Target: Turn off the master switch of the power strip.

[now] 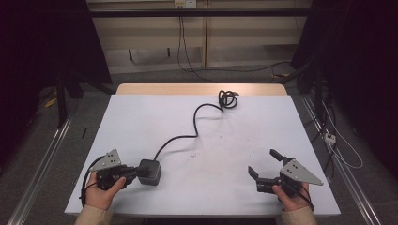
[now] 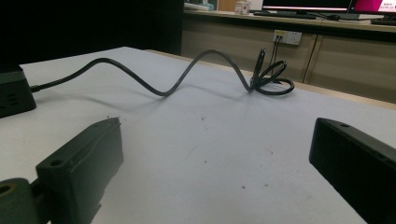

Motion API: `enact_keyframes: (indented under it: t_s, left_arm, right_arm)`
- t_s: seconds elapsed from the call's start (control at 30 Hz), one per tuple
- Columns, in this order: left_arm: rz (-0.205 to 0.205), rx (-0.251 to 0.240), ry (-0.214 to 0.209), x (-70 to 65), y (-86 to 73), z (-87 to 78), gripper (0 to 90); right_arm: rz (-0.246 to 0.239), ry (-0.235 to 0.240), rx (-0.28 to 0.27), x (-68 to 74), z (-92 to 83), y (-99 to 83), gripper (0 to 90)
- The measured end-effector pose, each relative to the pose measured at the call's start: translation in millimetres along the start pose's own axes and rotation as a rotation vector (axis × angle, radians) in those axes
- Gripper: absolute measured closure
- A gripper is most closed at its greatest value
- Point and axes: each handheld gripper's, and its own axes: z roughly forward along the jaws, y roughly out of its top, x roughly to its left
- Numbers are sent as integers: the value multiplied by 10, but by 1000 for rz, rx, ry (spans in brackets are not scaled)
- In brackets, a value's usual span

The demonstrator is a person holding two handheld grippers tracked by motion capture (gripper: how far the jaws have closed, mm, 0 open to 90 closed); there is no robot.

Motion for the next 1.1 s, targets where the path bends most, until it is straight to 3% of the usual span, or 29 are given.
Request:
enact_keyframes:
  t_s: [0.73, 0.87, 1.1]
  left_arm:
    - [-5, -16, 8, -4, 1, -7, 900]
    - [-13, -42, 3, -8, 14, -18, 900]
    - [-36, -73, -5, -4, 24, -16, 800]
  right_arm:
    - [-2, 2, 0, 1, 4, 1, 25]
    - [-5, 3, 1, 4, 5, 4, 25]
    - [-1, 1, 0, 3, 4, 1, 25]
